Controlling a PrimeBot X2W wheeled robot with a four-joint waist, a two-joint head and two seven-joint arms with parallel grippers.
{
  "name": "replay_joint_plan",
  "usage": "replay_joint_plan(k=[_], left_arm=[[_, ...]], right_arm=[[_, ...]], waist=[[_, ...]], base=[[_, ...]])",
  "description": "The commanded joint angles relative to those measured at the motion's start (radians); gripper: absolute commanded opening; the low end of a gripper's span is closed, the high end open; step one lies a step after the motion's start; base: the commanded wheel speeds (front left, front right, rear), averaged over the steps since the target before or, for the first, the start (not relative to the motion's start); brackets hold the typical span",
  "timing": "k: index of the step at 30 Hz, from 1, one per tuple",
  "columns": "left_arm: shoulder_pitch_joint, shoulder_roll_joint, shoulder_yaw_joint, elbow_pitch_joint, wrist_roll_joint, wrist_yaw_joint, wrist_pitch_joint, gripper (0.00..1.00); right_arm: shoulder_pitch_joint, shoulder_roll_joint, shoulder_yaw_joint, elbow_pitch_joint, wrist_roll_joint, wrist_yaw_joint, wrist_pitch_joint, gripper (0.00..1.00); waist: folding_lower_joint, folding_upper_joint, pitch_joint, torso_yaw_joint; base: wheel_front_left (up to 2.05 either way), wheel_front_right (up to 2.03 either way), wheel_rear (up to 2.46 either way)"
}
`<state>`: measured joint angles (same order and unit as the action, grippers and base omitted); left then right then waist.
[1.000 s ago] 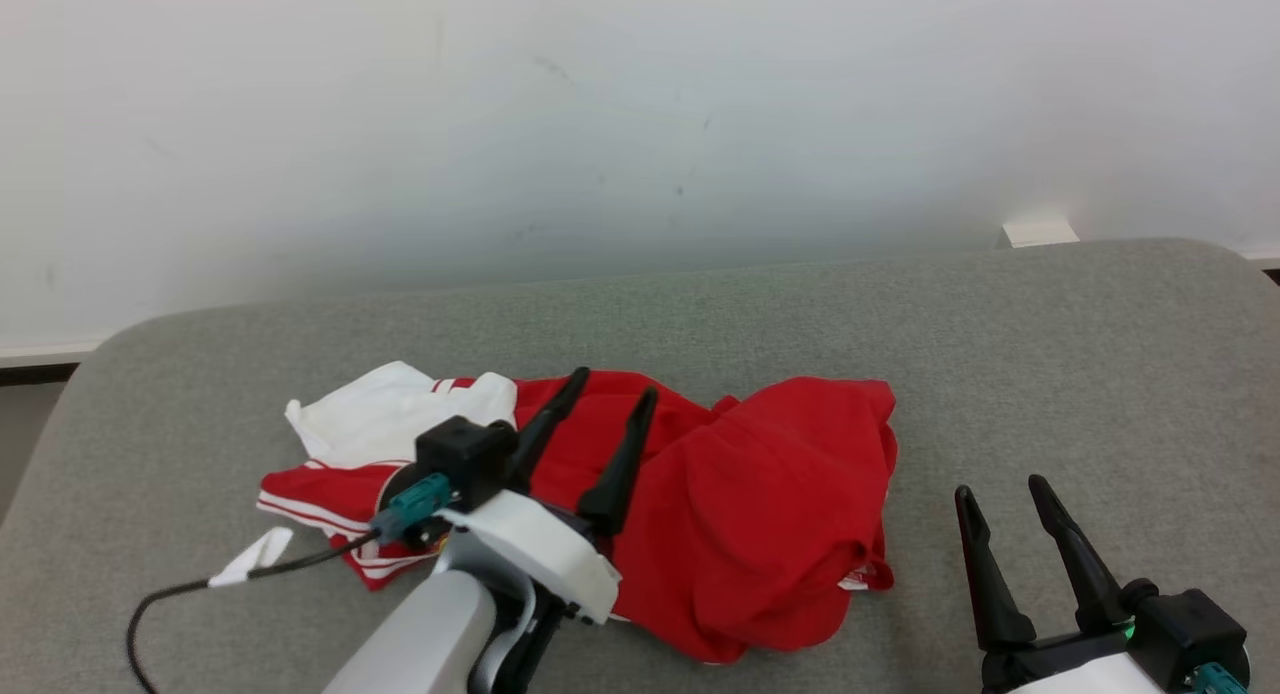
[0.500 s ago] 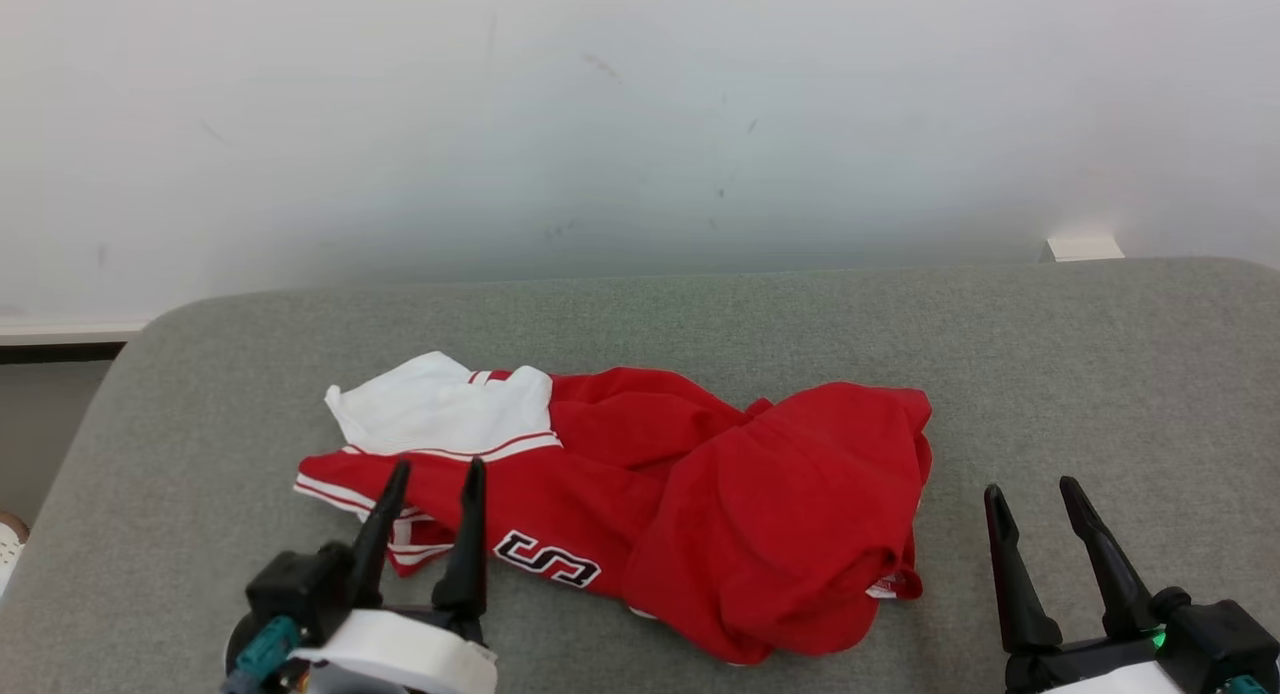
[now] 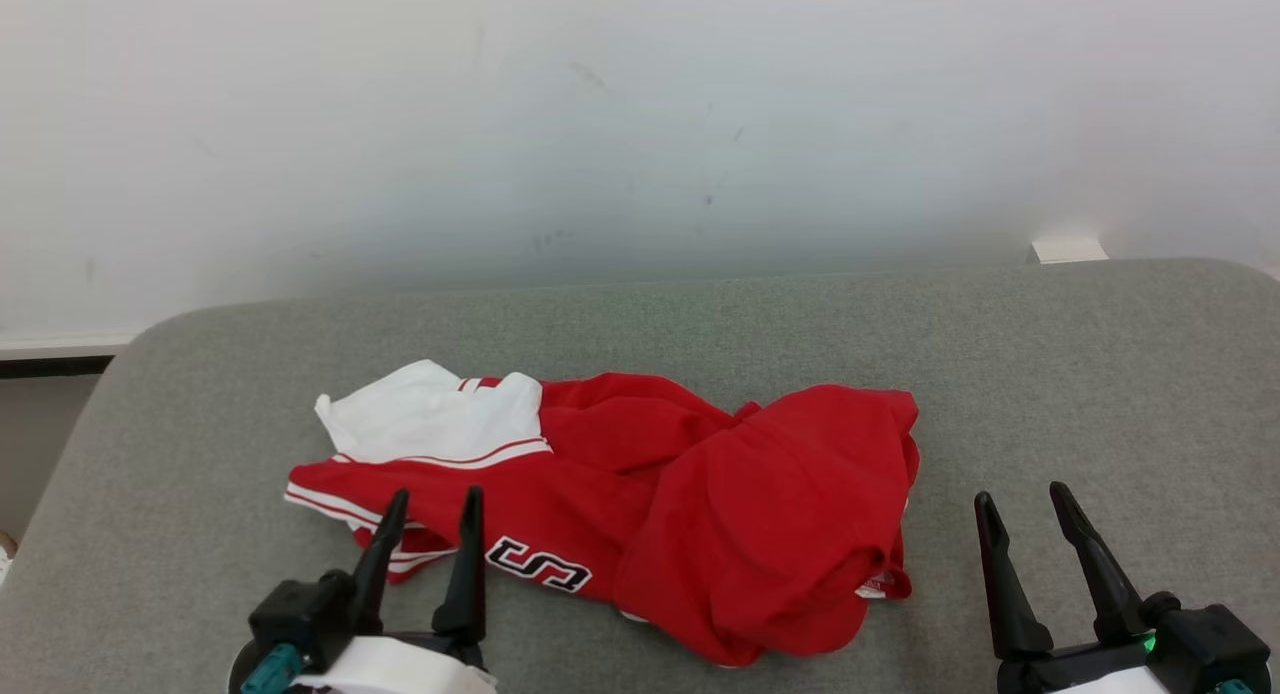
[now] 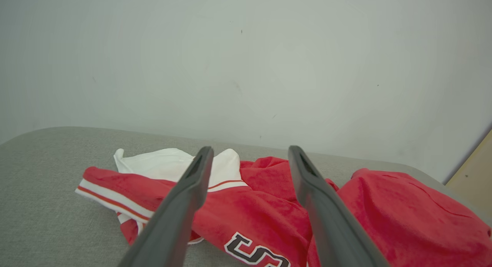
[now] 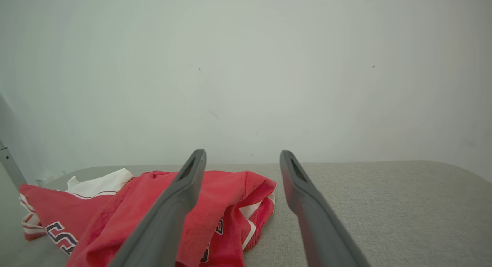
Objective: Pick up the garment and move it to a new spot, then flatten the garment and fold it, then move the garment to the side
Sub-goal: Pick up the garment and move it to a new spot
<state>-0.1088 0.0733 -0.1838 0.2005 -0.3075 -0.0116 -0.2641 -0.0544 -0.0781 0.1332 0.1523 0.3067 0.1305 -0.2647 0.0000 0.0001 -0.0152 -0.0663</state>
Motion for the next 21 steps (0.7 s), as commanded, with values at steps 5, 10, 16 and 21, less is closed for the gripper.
replay_joint_plan(k=[5,10,16,21], left_arm=[[-0.009,-0.007,0.021,0.048,0.014,-0.014,-0.001,1.00],[-0.089,0.032,0.040,0.139,0.025,0.004,0.069,1.00],[-0.186,0.076,0.060,0.246,0.013,0.036,0.238,1.00],[-0.249,0.099,0.091,0.345,-0.023,0.059,0.346,1.00]], right_arm=[[0.010,-0.005,0.007,0.004,-0.001,0.000,0.001,1.00],[0.006,-0.008,0.016,0.008,0.000,0.000,0.001,1.00],[-0.005,0.000,0.035,0.010,0.008,0.000,0.001,1.00],[-0.027,0.005,0.031,0.006,0.012,0.000,0.001,1.00]], waist=[[0.0000,-0.0001,-0.003,-0.011],[0.0000,-0.0001,0.000,-0.018],[0.0000,-0.0001,0.024,-0.046],[0.0000,-0.0001,0.070,-0.082]], base=[[0.00,0.00,0.00],[0.00,0.00,0.00],[0.00,0.00,0.00],[0.00,0.00,0.00]])
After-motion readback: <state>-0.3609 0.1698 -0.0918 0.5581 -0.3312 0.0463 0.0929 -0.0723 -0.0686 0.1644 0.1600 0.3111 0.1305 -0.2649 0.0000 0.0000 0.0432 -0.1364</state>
